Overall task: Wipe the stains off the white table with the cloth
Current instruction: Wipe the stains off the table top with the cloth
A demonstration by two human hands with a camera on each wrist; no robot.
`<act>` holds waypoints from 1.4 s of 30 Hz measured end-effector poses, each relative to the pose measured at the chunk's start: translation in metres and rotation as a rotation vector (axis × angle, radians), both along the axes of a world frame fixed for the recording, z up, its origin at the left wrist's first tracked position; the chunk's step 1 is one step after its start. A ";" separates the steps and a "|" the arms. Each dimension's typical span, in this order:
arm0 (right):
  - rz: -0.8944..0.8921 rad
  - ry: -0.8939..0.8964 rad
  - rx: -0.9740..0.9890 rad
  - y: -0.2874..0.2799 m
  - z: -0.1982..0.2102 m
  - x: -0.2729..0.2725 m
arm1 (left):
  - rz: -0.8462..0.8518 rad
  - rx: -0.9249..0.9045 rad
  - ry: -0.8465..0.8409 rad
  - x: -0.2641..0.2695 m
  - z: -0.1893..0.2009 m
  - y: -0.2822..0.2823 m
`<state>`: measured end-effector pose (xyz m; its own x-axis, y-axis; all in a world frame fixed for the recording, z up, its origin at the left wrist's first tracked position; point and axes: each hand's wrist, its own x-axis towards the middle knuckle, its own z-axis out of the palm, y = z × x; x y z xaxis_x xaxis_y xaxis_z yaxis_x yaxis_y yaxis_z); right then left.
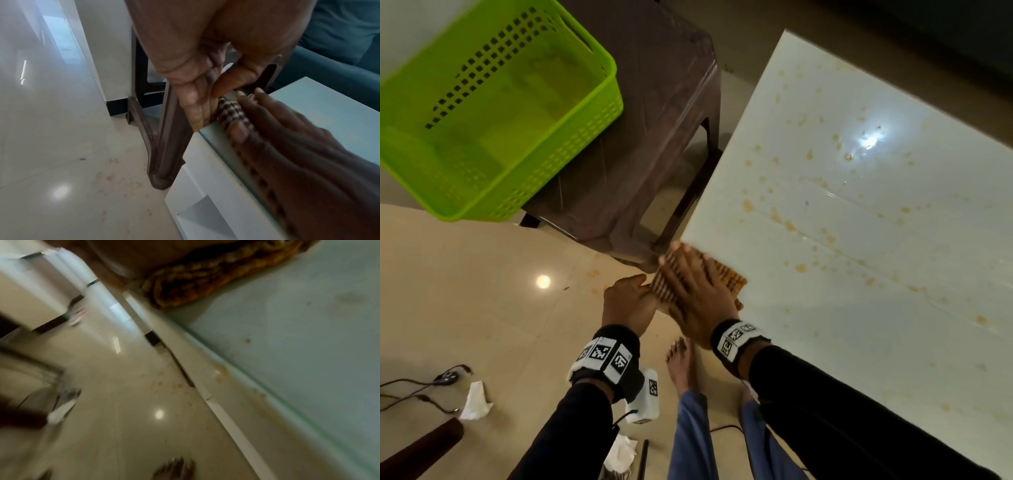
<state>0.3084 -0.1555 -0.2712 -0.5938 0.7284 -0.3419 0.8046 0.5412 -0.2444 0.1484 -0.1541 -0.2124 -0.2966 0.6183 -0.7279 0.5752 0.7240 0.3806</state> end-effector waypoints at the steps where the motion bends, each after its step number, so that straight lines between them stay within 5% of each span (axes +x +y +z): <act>1: 0.090 -0.014 0.010 -0.004 -0.002 0.001 | -0.003 -0.003 0.013 -0.001 -0.002 0.000; 4: 0.146 -0.031 0.090 0.039 -0.008 0.013 | 0.012 -0.010 0.027 -0.004 -0.009 0.001; 8: -0.314 -0.092 0.127 0.104 -0.007 0.029 | -0.007 -0.049 0.023 -0.007 -0.018 -0.001; 11: -0.472 -0.078 0.110 0.064 -0.009 0.014 | 0.074 -0.051 -0.018 -0.007 -0.012 0.003; 15: -0.262 -0.026 0.028 -0.023 -0.004 -0.003 | 0.112 -0.030 -0.053 -0.001 -0.003 0.009; 18: -0.191 -0.003 0.050 -0.001 -0.009 0.008 | 0.104 -0.004 -0.031 0.003 -0.004 0.014; 24: -0.565 0.000 0.151 0.088 -0.010 0.022 | 0.016 -0.032 0.046 0.014 -0.004 0.022; 27: -0.544 0.039 0.125 0.035 -0.007 -0.001 | 0.091 -0.073 -0.005 0.012 0.001 0.025; 32: -0.221 -0.035 0.085 -0.054 -0.016 -0.036 | 0.220 -0.090 -0.032 0.005 0.007 0.030; 36: -0.219 -0.008 0.132 0.009 -0.016 -0.015 | 0.355 -0.101 -0.087 0.001 -0.023 0.022; 42: -0.621 -0.071 0.169 0.132 -0.013 0.022 | 0.032 -0.035 -0.032 0.008 -0.003 0.022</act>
<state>0.3300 -0.0237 -0.2838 -0.0251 0.9763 -0.2150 0.9913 -0.0034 -0.1313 0.1562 -0.1317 -0.2157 -0.2921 0.5828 -0.7583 0.5394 0.7552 0.3726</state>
